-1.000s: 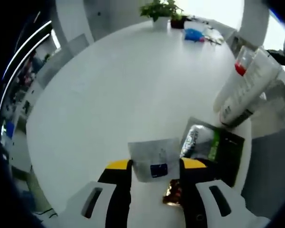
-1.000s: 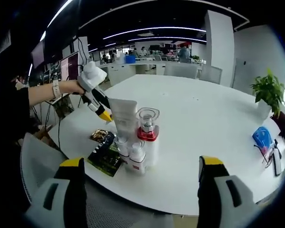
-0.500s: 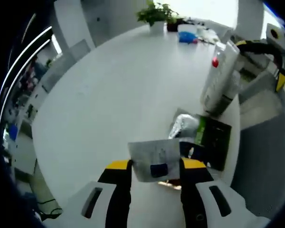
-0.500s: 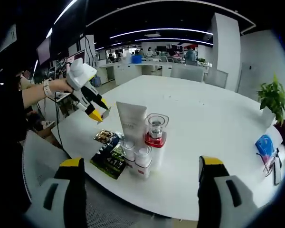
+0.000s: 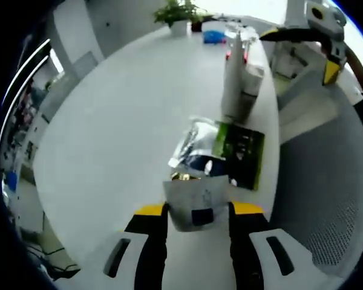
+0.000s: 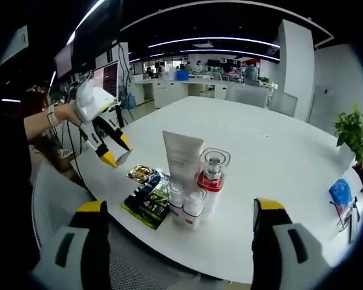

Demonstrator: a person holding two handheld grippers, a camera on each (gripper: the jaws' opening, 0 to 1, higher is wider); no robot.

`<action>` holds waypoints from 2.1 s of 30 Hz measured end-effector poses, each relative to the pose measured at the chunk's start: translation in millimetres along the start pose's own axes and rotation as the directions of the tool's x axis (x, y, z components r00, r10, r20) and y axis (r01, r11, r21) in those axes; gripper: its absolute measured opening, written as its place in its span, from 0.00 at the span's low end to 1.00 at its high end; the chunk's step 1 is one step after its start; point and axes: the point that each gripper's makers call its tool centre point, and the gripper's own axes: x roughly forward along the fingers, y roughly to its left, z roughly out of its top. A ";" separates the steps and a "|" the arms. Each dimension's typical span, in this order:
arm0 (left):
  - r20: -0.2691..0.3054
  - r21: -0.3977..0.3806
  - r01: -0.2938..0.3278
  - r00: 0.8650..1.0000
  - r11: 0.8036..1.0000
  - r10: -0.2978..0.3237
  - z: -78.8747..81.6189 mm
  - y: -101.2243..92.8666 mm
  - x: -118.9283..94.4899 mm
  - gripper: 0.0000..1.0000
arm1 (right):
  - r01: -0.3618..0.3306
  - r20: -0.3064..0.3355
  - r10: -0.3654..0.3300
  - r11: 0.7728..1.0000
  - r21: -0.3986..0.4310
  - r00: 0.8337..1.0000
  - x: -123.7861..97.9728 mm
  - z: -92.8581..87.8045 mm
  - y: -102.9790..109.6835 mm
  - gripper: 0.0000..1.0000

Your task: Arrange the skincare products in the storage area until every visible bottle or jar stands upright without overlapping.

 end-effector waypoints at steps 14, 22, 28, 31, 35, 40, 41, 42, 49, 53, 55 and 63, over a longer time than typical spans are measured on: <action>-0.046 0.069 0.077 0.996 0.995 -0.074 -24.4 -34.7 14.3 0.37 | 0.018 0.028 -0.019 0.999 0.028 0.999 -6.2 -3.0 3.3 1.00; -0.043 0.107 0.092 0.995 0.990 -0.087 -24.7 -41.3 21.9 0.37 | 0.030 0.026 -0.030 0.999 0.033 0.999 -6.8 -2.4 2.4 1.00; -0.037 0.112 0.111 0.994 0.988 -0.107 -25.6 -43.9 30.6 0.37 | 0.033 0.021 -0.034 0.999 0.032 0.999 -7.4 -2.3 1.7 1.00; -0.060 0.142 0.113 0.993 0.983 -0.105 -28.6 -44.8 35.7 0.37 | 0.036 0.015 -0.036 0.999 0.030 0.999 -8.2 -3.3 0.3 1.00; -0.091 0.183 0.116 0.991 0.976 -0.100 -31.3 -45.3 42.8 0.37 | 0.036 0.009 -0.036 0.999 0.028 0.999 -8.9 -4.2 -0.9 1.00; -0.132 0.237 0.109 0.988 0.965 -0.079 -34.8 -40.1 49.1 0.37 | 0.035 0.005 -0.035 0.999 0.021 0.999 -7.7 -2.4 -2.7 1.00; -0.137 0.247 0.109 0.988 0.963 -0.077 -35.5 -39.7 50.1 0.37 | 0.035 0.006 -0.035 0.999 0.021 0.999 -7.6 -1.9 -3.1 1.00; -0.141 0.251 0.113 0.987 0.961 -0.079 -35.8 -40.0 50.8 0.37 | 0.036 0.006 -0.036 0.999 0.021 0.999 -7.5 -1.7 -3.5 1.00; -0.140 0.273 0.131 0.986 0.953 -0.095 -32.2 -40.6 53.8 0.37 | 0.038 0.000 -0.038 0.999 0.037 0.999 -5.3 -5.6 -3.9 1.00; -0.156 0.288 0.142 0.983 0.947 -0.100 -34.2 -40.1 56.9 0.37 | 0.043 -0.005 -0.043 0.998 0.041 0.999 -5.6 -6.7 -6.0 1.00; -0.156 0.289 0.147 0.982 0.946 -0.105 -33.8 -40.9 57.7 0.37 | 0.046 -0.003 -0.046 0.998 0.043 0.999 -6.2 -6.2 -7.7 1.00; -0.162 0.309 0.164 0.980 0.937 -0.118 -31.9 -41.2 60.2 0.37 | 0.056 -0.010 -0.055 0.997 0.053 0.998 -6.7 -8.6 -11.0 1.00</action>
